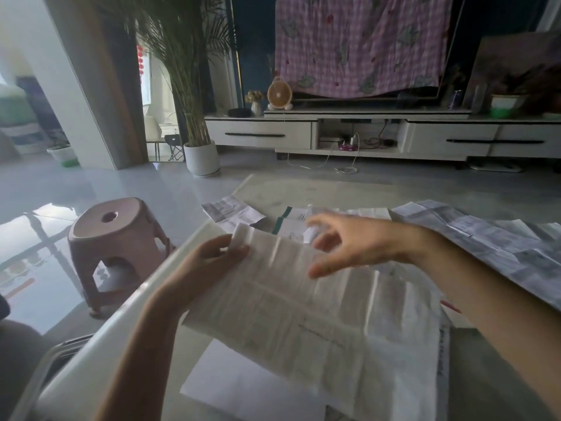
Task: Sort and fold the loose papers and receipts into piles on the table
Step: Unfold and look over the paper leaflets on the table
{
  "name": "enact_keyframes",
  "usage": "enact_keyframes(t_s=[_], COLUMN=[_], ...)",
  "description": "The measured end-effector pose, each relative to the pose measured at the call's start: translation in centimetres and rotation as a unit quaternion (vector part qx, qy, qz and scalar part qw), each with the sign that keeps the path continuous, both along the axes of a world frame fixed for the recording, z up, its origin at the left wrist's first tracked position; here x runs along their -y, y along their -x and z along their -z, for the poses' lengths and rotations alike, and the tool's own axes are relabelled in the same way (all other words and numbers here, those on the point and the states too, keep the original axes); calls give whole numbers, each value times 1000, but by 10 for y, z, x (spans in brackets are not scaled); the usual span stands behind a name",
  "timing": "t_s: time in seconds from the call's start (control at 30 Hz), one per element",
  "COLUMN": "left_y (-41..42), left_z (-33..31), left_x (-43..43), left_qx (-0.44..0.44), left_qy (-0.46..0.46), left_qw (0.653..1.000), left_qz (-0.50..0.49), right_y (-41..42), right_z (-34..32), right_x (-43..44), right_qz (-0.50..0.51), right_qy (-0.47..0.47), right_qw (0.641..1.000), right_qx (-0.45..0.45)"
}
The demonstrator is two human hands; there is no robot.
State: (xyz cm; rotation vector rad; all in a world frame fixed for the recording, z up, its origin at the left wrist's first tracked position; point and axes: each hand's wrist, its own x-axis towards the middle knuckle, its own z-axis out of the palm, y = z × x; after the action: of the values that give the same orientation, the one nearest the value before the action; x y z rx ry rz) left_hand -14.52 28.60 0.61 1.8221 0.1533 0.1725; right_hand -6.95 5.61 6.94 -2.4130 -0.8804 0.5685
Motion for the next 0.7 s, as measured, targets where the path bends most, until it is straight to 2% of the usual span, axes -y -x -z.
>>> enact_keyframes(t_s=[0.07,0.13,0.2,0.23,0.27,0.33,0.4,0.47,0.53,0.7], left_y=[-1,-3,-3,-3,-4,-5,-4,-6,-8,-3], left_z=[0,2,1,2,4,10,13,16,21,21], left_x=[-1,-7,-8,-6,-2,9,28,40,41,35], left_qx=[-4,-16,-23,-23,-29,-48,-43,-18,-4,-19], left_qy=[36,182,368,423,435,382,295,273,258,242], left_qw=[999,983,927,900,891,910,942,957,965,967], left_qz=[4,-5,70,103,129,151,152,95,39,71], right_y=[-8,-14,-17,-18,-17,-13,-9,-6,-4,1], right_z=[10,18,24,26,28,33,39,43,47,53], right_x=[-3,1,8,12,15,17,17,17,16,16], right_qz=[-35,-26,34,75,112,161,176,178,174,176], right_qy=[21,-44,-156,-219,-274,-330,-347,-360,-370,-404], right_qw=[996,994,979,959,933,898,891,888,882,856], right_qx=[-76,-95,-127,-164,-205,-241,-234,-223,-235,-271])
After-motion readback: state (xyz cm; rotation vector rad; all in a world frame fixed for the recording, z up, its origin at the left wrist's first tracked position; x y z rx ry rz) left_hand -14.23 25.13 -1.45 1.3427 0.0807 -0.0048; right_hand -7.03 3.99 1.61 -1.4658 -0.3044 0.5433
